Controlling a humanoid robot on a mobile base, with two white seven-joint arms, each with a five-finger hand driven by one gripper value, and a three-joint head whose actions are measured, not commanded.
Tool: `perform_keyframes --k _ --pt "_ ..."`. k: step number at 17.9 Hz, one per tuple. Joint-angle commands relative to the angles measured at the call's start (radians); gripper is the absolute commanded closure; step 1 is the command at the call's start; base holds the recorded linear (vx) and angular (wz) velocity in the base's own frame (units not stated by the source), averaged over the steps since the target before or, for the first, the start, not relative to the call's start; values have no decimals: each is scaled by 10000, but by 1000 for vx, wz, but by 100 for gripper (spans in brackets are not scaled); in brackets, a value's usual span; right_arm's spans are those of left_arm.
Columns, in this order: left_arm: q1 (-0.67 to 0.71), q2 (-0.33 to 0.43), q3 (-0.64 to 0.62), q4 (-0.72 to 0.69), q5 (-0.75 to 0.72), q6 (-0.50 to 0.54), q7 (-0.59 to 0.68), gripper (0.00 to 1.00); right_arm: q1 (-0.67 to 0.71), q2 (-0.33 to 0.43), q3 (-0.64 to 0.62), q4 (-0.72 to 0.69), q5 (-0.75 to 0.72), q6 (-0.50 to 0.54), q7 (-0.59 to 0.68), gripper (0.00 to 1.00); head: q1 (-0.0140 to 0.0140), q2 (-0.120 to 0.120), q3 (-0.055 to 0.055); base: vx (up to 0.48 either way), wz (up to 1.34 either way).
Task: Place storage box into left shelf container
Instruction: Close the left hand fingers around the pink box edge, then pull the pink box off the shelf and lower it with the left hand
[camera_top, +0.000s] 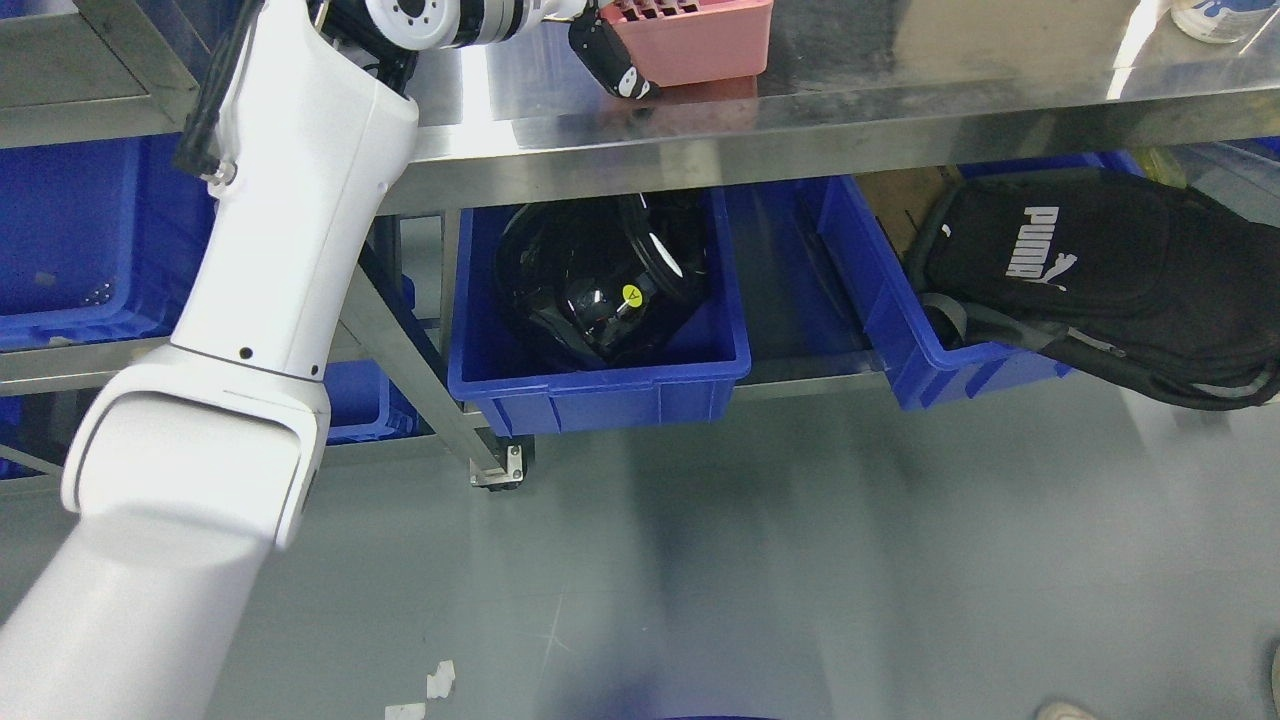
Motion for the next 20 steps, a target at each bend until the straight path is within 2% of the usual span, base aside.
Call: perform_keyframes --k 1,2,3,10,13,16,20 --pt "14 123 696 282 247 -602 -67 82 -46 -175 0 -175 -215 59 36 0 0 0 0 0 0" --pt "44 123 927 282 492 -939 -67 95 -46 -175 0 -175 -215 59 36 0 0 0 0 0 0" --pt "90 123 1081 282 752 -1186 -67 100 -46 -175 0 -175 -215 44 36 0 0 0 0 0 0" --pt "1377 123 1788 -330 4538 -1541 -113 100 -46 -175 0 -175 -215 59 51 0 0 0 0 0 0" --pt "1975 123 2110 -974 7435 -1541 -98 100 -46 -175 0 -175 -215 44 36 0 0 0 0 0 0" --pt "3200 123 2172 -2367 9616 -1587 9 100 -46 -175 0 -175 -215 44 36 0 0 0 0 0 0" --pt "5102 123 2172 -4530 10462 -1922 421 100 -46 -175 0 -175 -215 44 36 0 0 0 0 0 0"
